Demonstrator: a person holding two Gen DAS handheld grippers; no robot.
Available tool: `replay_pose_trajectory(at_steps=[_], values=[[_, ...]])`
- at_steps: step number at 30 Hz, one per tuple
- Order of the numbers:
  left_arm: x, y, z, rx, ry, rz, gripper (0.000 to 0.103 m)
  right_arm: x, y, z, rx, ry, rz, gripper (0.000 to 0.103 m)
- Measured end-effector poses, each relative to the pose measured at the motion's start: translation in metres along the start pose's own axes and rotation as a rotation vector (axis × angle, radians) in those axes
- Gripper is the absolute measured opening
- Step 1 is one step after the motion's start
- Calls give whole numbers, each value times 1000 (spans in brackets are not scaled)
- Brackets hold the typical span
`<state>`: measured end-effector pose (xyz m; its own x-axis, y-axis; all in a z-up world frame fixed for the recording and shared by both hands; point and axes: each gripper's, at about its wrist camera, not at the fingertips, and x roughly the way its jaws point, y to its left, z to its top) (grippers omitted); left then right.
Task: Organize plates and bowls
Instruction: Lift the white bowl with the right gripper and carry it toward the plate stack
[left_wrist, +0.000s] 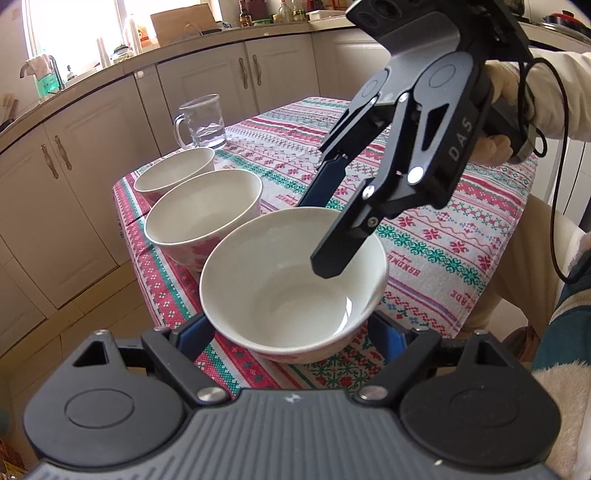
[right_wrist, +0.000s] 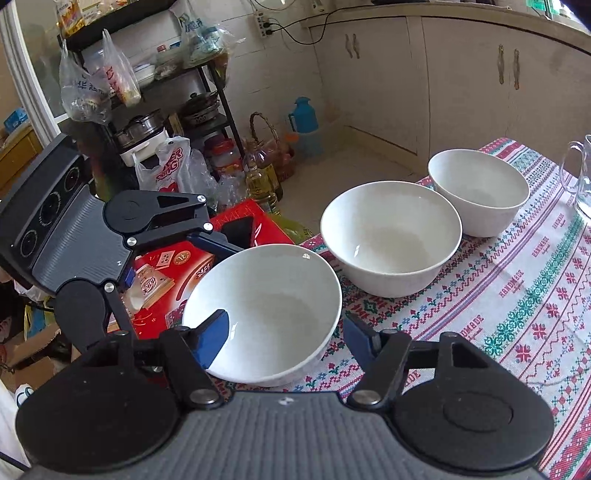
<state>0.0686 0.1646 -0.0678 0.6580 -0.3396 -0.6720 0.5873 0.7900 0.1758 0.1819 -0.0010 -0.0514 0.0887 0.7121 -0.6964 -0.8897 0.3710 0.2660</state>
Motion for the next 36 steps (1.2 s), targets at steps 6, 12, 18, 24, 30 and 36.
replay_pose_trajectory(at_steps=[6, 12, 18, 24, 30, 36], values=[[-1, -1, 2, 6, 4, -3, 88, 2, -1, -1, 22, 3, -1, 67], [-3, -8, 9, 15, -4, -9, 88, -4, 4, -3, 22, 8, -25, 67], [1, -19, 24, 34, -29, -36, 88, -25, 2, -12, 33, -10, -61, 67], [13, -36, 40, 61, -48, -85, 88, -52, -5, -29, 65, -24, -115, 67], [28, -54, 57, 99, -69, -140, 88, -75, -14, -50, 113, -33, -177, 67], [43, -68, 72, 129, -86, -188, 88, -97, -22, -68, 158, -49, -236, 67]])
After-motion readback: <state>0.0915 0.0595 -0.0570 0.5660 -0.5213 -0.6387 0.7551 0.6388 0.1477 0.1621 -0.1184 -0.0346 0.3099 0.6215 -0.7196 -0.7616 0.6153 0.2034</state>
